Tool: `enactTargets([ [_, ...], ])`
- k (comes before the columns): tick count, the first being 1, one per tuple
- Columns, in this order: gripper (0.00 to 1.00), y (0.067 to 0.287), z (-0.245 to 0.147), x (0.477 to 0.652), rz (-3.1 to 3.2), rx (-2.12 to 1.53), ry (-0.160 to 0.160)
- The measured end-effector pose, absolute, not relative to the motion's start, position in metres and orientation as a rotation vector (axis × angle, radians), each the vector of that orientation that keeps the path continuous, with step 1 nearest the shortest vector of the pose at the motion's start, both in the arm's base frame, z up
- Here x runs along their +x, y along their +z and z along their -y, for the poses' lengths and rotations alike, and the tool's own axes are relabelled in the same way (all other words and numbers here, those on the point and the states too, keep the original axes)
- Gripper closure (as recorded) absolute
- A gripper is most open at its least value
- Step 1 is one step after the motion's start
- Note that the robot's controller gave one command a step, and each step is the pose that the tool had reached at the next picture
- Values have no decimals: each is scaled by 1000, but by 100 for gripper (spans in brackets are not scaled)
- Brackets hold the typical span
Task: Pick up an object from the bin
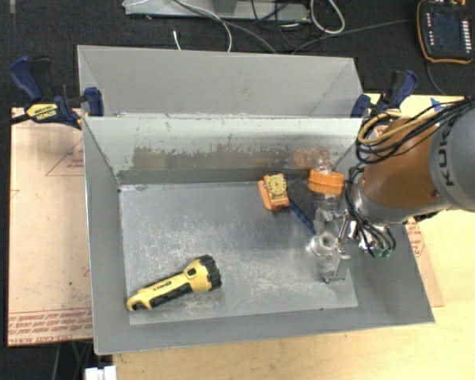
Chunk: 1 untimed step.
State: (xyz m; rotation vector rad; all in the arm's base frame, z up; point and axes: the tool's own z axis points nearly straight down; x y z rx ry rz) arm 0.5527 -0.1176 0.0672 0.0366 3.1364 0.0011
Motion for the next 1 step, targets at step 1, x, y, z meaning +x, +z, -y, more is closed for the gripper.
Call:
enactTargets([
  [1, 0, 71, 108, 523, -3082, 519, 5],
])
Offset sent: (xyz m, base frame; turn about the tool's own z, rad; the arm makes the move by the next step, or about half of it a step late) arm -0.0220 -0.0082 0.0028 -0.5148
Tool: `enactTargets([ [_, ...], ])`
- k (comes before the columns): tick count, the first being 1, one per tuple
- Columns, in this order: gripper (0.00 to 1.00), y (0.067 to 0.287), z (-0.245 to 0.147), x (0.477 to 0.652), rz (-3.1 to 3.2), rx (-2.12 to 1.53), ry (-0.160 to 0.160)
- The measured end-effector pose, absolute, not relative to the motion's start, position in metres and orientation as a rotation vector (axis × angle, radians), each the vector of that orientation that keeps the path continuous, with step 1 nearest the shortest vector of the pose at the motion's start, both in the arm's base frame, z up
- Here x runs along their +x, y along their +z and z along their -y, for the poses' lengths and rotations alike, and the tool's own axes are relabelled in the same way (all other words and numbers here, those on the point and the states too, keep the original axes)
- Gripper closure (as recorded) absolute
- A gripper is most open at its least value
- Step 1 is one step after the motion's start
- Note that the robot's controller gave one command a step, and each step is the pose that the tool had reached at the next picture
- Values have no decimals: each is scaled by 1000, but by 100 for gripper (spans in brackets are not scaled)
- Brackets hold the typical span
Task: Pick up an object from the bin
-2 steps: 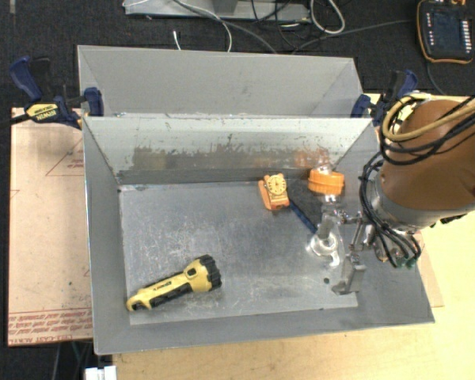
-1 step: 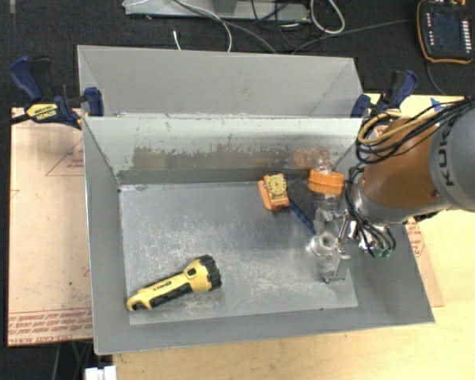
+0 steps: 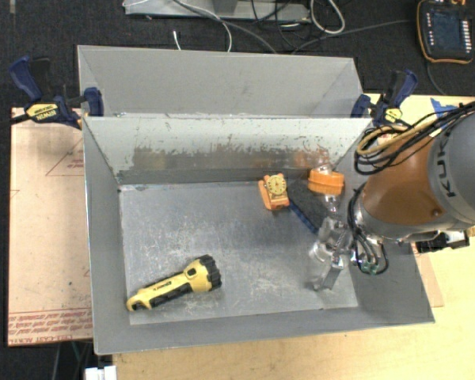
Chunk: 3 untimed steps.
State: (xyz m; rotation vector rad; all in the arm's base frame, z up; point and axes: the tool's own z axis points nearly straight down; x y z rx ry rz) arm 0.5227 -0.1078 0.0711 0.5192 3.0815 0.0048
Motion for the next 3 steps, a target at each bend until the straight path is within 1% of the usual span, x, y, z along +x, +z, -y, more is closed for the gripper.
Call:
enactTargets([
  [1, 0, 72, 122, 532, -3072, -560, -4],
  [2, 0, 71, 121, 547, -3124, 27, 5],
  [3, 100, 73, 129, 564, -3105, -268, -6],
])
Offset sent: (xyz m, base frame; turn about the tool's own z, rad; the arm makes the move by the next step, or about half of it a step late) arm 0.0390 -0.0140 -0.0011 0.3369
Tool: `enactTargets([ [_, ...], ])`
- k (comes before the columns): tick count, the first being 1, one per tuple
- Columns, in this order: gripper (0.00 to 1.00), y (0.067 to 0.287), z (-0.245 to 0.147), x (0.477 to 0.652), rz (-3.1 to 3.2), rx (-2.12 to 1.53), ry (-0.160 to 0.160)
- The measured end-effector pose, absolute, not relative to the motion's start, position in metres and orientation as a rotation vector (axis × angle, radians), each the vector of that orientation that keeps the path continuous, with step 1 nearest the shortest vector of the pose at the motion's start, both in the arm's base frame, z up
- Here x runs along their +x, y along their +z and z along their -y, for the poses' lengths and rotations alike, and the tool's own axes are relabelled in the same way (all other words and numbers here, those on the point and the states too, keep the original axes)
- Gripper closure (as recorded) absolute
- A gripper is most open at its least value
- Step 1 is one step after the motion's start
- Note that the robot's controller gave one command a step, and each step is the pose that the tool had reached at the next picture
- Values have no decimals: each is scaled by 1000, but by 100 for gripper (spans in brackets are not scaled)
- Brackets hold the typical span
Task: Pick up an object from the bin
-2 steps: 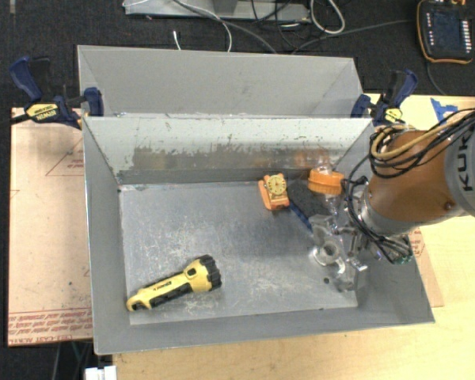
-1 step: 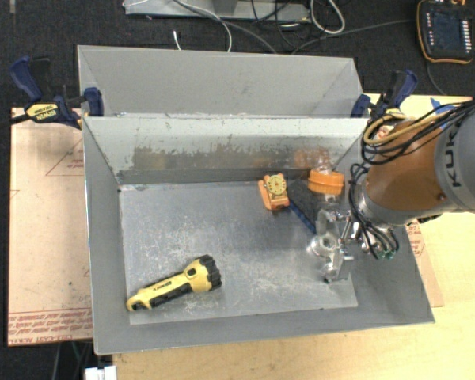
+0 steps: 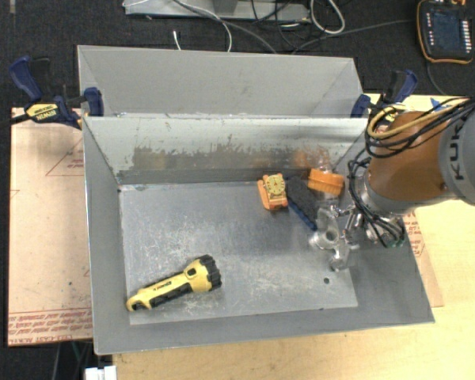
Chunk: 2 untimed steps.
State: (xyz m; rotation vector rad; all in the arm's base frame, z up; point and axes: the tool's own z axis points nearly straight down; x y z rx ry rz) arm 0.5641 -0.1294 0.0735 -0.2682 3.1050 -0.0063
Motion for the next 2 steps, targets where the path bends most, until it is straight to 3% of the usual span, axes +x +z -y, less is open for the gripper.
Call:
enactTargets([
  [2, 100, 77, 129, 564, -3105, -267, -6],
])
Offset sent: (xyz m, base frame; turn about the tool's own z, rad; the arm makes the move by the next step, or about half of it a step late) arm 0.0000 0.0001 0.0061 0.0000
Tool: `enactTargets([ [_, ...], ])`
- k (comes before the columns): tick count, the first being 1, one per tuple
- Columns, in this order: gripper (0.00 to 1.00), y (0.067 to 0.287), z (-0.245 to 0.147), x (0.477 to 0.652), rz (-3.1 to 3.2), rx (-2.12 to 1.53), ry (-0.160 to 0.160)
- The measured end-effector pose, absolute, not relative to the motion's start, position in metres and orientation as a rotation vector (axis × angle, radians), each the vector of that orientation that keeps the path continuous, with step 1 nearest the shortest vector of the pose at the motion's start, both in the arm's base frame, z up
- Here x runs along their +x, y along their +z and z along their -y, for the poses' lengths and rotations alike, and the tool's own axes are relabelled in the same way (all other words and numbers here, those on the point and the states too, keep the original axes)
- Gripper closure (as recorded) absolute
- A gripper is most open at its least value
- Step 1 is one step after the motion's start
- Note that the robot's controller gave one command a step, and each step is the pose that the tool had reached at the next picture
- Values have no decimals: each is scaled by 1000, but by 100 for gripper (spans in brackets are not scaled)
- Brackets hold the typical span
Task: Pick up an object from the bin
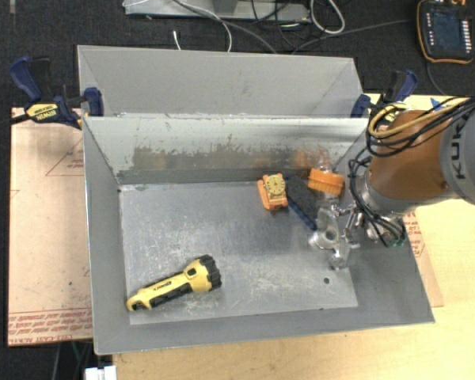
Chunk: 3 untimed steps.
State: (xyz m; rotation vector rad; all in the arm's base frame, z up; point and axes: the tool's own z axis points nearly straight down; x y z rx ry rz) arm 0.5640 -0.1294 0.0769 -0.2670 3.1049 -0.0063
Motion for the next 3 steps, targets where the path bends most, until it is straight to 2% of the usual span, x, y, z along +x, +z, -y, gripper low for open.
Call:
enactTargets([
  [2, 100, 151, 127, 563, -3109, -264, -1],
  [3, 100, 172, 127, 564, -3107, -262, -2],
])
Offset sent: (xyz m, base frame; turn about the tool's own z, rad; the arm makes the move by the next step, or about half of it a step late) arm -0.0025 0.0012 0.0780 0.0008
